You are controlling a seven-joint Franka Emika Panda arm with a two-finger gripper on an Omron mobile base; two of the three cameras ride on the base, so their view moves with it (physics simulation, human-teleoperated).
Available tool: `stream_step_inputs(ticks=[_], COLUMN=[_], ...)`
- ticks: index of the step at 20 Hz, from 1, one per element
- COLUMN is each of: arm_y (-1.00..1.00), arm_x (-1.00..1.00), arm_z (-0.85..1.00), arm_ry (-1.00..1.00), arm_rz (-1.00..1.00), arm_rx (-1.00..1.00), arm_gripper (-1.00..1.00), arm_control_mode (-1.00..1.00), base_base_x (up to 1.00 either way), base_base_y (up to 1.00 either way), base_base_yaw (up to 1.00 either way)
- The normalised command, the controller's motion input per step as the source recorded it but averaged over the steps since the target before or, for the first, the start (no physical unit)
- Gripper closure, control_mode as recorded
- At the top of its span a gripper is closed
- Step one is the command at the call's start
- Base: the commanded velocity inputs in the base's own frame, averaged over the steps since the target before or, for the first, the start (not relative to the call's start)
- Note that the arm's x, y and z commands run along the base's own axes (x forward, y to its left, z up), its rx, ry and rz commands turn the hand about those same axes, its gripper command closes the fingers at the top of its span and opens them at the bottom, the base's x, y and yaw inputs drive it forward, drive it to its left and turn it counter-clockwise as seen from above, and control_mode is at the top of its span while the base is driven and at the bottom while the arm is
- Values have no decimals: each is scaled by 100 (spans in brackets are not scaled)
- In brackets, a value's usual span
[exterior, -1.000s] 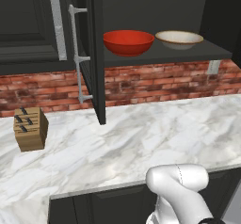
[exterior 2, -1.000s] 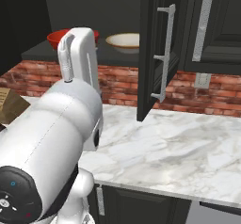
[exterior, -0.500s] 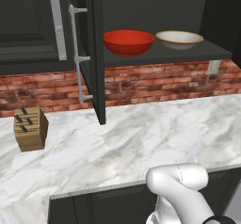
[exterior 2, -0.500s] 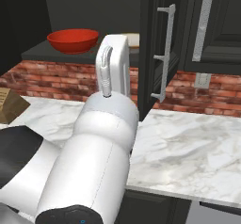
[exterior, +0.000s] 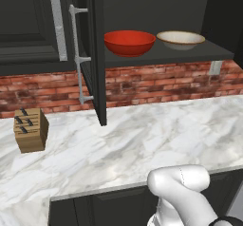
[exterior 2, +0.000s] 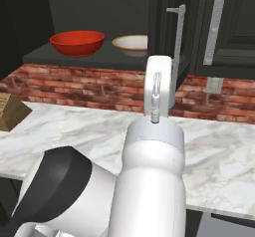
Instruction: Open the cabinet. Pick the bowls from the counter and place them in the cabinet. Then close the cabinet.
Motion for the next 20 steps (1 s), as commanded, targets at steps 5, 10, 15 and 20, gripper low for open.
stream_step_inputs(ticks=[5,10,15,20], arm_y=[-39,-27,-29,-54], arm_x=[34,62,62,59], arm_z=[-29,-37,-29,-22], arm_ry=[-5,-1,-4,0], arm_rz=[5,0,1,6], arm_rx=[0,0,0,0], arm_gripper=[-100,-100,-100,-100], arm_control_mode=[-100,-100,-100,-100], base_base_x=[0,0,0,0], base_base_y=[0,0,0,0], base_base_yaw=[0,0,0,0])
